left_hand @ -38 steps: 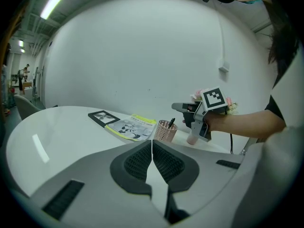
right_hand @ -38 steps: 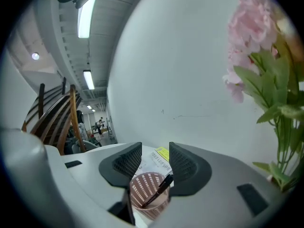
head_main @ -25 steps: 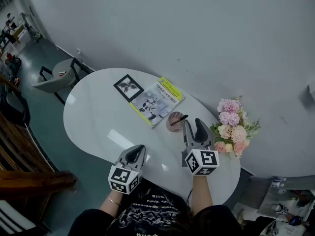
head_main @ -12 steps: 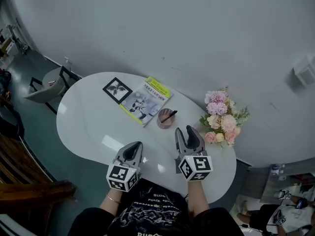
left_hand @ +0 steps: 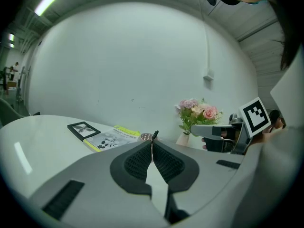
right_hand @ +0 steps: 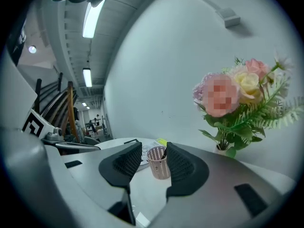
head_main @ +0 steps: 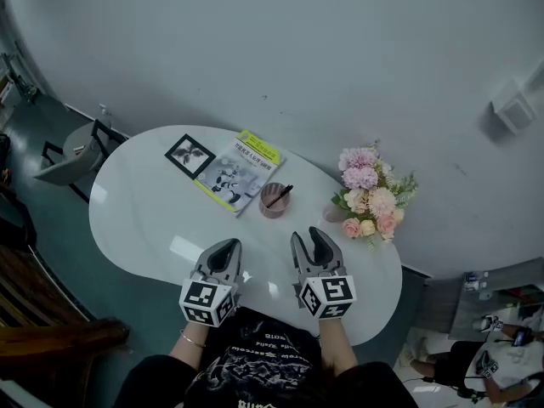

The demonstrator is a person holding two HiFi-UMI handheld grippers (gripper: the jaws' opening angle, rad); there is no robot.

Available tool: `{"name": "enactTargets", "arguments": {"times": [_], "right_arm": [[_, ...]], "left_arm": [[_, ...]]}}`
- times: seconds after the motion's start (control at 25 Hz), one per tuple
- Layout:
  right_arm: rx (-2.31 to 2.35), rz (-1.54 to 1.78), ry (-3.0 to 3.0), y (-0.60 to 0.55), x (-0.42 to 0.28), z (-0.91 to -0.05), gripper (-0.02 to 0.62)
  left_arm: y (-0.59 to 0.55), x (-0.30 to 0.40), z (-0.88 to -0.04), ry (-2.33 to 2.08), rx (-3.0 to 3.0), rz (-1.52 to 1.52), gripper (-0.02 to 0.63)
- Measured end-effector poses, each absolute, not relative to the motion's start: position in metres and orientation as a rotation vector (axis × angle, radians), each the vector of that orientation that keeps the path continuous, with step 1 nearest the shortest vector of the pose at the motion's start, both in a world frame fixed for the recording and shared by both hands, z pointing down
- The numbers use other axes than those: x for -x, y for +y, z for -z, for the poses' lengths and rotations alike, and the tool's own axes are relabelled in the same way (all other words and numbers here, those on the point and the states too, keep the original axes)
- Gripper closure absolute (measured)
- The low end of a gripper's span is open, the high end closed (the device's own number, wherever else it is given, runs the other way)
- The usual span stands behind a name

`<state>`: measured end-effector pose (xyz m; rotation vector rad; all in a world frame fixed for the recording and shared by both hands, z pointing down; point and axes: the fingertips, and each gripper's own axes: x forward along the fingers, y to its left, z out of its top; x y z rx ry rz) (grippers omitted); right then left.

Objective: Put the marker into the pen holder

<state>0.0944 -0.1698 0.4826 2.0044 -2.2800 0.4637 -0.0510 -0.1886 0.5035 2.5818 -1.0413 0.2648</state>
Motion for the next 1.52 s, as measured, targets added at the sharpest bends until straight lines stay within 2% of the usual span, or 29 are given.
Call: {"name": "enactTargets", "arguments": {"times": [0.24, 0.36, 0.48, 0.64, 1.52], "right_arm": [[-1.945, -0.433, -2.306, -0.161, -0.089, -0.485, 0.420], [-1.935, -0.417, -2.303, -0.159, -0.089, -0.486, 0.463], [-1.944, -0.428, -2.297, -0.157, -0.091, -0.487, 0.537], [-1.922, -0.420, -2.301, -0.156, -0.089, -0.487, 0.557], [-1.887, -0.407, -2.308, -0.157, -0.085, -0.496, 0.568]], "left_arm": [[-0.187, 0.046, -0.499, -1.044, -2.596, -0.258, 0.580], [-0.186, 0.046, -0.499, -1.054, -2.599, -0.258, 0.580], [-0.183, 0.044, -0.499, -1.054, -2.620, -0.280, 0.580], [-0.181, 0.046, -0.498, -1.061, -2.620, -0.278, 0.580], [-0.183, 0.048, -0.501, -1.067, -2.605, -0.288, 0.580]]}}
